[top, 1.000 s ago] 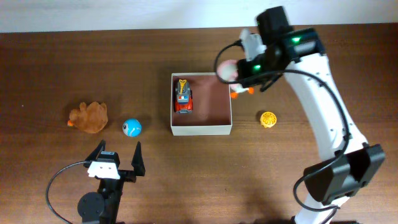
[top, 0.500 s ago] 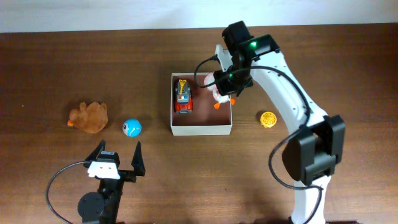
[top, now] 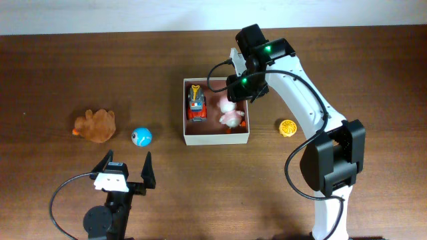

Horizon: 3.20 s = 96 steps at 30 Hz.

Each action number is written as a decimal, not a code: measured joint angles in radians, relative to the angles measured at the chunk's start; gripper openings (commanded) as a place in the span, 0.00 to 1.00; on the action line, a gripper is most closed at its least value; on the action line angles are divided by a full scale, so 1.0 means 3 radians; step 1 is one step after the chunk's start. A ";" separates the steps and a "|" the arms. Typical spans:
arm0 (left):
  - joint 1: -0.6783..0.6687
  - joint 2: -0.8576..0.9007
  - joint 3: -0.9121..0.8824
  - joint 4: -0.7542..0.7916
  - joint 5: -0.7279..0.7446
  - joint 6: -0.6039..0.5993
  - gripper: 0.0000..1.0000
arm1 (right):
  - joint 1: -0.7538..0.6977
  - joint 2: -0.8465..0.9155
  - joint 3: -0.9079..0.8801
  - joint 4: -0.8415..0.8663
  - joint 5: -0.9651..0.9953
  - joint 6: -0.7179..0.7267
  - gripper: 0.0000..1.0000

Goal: Pack container
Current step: 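Carry the duck over the box beside the truck, then lower the duck into the box and release it, then lift right gripper out and move toward the orange toy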

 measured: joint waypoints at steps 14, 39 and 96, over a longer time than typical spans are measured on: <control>0.0000 0.0000 0.0000 0.0001 0.0000 0.0001 1.00 | 0.0178 0.0000 0.0001 -0.0104 -0.0272 -0.0004 0.31; 0.0000 0.0000 0.0000 0.0001 0.0000 0.0000 1.00 | 0.0581 0.0039 0.0001 -0.0214 0.0165 0.0045 0.16; 0.0000 0.0000 0.0000 0.0001 0.0000 0.0000 1.00 | 0.0498 0.0547 0.1403 -0.0820 0.0568 -0.0005 0.20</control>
